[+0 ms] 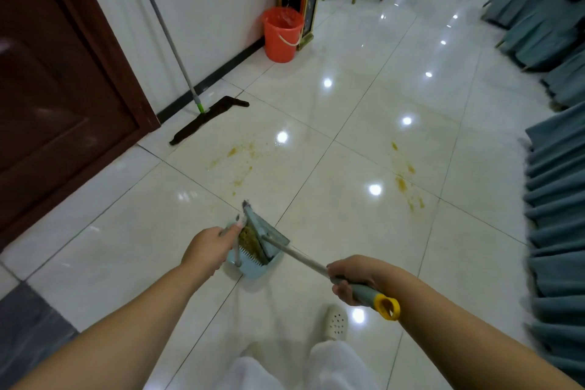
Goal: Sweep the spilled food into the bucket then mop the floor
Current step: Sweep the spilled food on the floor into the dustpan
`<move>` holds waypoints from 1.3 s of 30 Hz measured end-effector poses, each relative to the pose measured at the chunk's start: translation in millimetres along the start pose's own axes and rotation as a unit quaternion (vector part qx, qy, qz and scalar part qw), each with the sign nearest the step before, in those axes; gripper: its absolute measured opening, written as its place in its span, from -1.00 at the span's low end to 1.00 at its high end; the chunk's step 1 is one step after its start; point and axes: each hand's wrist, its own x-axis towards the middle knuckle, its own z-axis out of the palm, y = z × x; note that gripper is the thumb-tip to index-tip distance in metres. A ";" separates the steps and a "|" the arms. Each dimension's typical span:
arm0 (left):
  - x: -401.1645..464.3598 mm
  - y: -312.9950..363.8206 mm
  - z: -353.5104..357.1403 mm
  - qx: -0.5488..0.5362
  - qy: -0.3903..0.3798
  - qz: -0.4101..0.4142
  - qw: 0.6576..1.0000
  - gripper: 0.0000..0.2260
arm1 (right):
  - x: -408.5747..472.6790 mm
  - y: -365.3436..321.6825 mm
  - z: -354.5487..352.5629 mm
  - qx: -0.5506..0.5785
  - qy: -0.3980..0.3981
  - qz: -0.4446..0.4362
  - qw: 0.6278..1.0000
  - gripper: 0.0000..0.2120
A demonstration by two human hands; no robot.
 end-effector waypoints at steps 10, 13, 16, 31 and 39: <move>68.9 117.6 42.3 0.061 0.056 0.052 0.995 -0.48 | -3.7 -87.9 -94.1 -0.024 -0.013 -0.058 0.998 -0.92; 96.2 163.1 61.4 0.054 0.069 0.048 0.995 -0.48 | -2.3 -126.5 -135.7 -0.051 -0.012 -0.072 0.996 -0.87; 120.9 212.8 80.1 0.047 0.087 0.051 0.994 -0.47 | -7.8 -165.9 -179.0 -0.063 -0.002 -0.095 0.993 -0.74; 258.0 386.3 113.1 -0.021 0.150 0.059 0.987 -0.44 | -19.3 -354.3 -321.5 -0.083 -0.003 -0.155 0.984 -0.81; 373.4 467.6 94.6 0.003 0.141 0.066 0.988 -0.45 | -15.8 -478.5 -346.6 -0.089 -0.002 -0.165 0.982 -0.95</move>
